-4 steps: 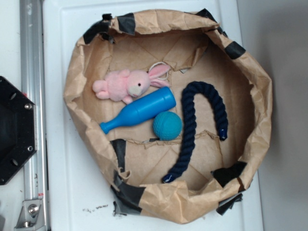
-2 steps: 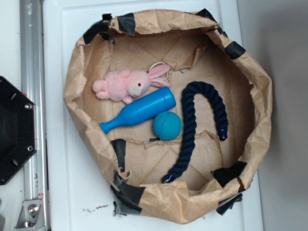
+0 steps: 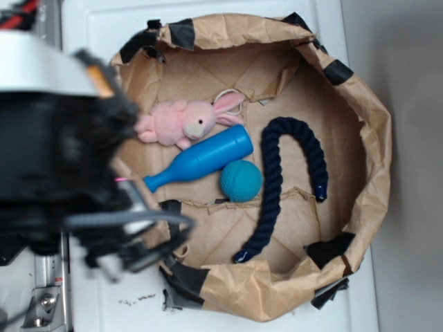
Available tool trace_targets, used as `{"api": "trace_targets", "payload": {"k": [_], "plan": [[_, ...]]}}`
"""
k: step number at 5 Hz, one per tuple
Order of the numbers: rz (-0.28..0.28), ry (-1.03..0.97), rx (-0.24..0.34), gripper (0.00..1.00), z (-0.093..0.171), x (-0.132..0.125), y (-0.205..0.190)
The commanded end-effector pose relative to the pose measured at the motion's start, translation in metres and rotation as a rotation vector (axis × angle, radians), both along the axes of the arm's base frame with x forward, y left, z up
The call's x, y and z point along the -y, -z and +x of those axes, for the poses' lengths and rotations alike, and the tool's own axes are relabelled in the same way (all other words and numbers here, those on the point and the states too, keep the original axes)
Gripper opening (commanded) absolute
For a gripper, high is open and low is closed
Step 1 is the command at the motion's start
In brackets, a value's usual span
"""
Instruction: Grab the blue rope.
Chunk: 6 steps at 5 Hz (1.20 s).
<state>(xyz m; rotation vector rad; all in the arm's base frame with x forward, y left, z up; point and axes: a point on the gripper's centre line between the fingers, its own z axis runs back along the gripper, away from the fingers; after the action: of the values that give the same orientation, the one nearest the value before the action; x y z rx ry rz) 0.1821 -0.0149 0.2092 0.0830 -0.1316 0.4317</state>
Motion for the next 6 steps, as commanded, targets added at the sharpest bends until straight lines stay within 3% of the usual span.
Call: {"api": "trace_targets", "payload": {"k": [1,2,4,5,6], "plan": [[0.035,-0.182,0.138,1.00,0.064,0.002,0.057],[0.006,-0.221,0.145,1.00,0.077,0.000,0.072],[-0.243,-0.395,0.131,1.00,0.075,0.046,0.099],[-0.319,-0.465,0.101,1.00,0.083,0.057,0.121],[-0.335,-0.478,0.093,1.00,0.094,0.061,0.135]]}}
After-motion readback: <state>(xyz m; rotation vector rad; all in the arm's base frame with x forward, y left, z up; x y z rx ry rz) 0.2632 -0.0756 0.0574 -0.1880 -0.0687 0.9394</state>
